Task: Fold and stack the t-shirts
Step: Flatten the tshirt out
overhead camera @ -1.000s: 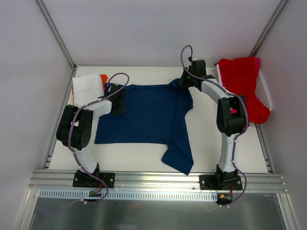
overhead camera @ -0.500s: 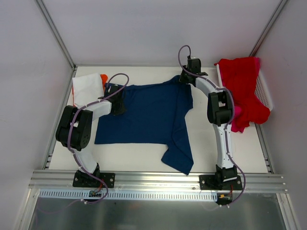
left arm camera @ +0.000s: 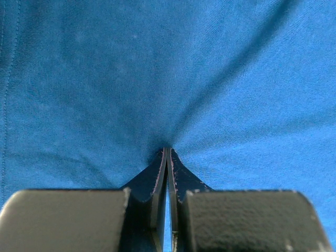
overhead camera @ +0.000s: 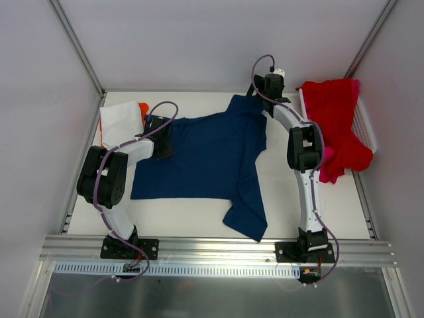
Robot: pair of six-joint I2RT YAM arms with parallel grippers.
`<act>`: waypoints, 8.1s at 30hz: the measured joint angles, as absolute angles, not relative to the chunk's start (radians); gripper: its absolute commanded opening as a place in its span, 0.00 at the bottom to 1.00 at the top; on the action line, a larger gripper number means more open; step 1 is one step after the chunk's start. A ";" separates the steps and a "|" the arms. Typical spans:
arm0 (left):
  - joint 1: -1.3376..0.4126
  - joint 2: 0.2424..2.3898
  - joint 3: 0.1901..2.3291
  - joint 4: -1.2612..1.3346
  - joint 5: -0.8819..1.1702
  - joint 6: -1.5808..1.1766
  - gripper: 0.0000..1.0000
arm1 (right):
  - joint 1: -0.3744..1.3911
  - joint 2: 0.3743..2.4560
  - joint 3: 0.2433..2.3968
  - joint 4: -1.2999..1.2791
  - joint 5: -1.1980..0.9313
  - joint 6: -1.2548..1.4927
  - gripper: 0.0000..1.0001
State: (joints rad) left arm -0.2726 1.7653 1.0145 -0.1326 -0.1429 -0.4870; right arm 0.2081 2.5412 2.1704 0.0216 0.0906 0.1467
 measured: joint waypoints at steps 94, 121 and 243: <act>-0.387 1.470 0.684 -0.061 -0.118 -0.592 0.48 | 0.292 0.845 0.390 -0.210 0.239 0.458 0.22; -0.396 1.470 0.684 -0.062 -0.135 -0.591 0.46 | 0.341 1.261 0.443 0.142 -0.090 0.555 0.49; -0.594 1.008 0.437 -0.215 0.015 -0.783 0.99 | 0.435 1.068 0.343 -0.043 0.012 0.557 0.01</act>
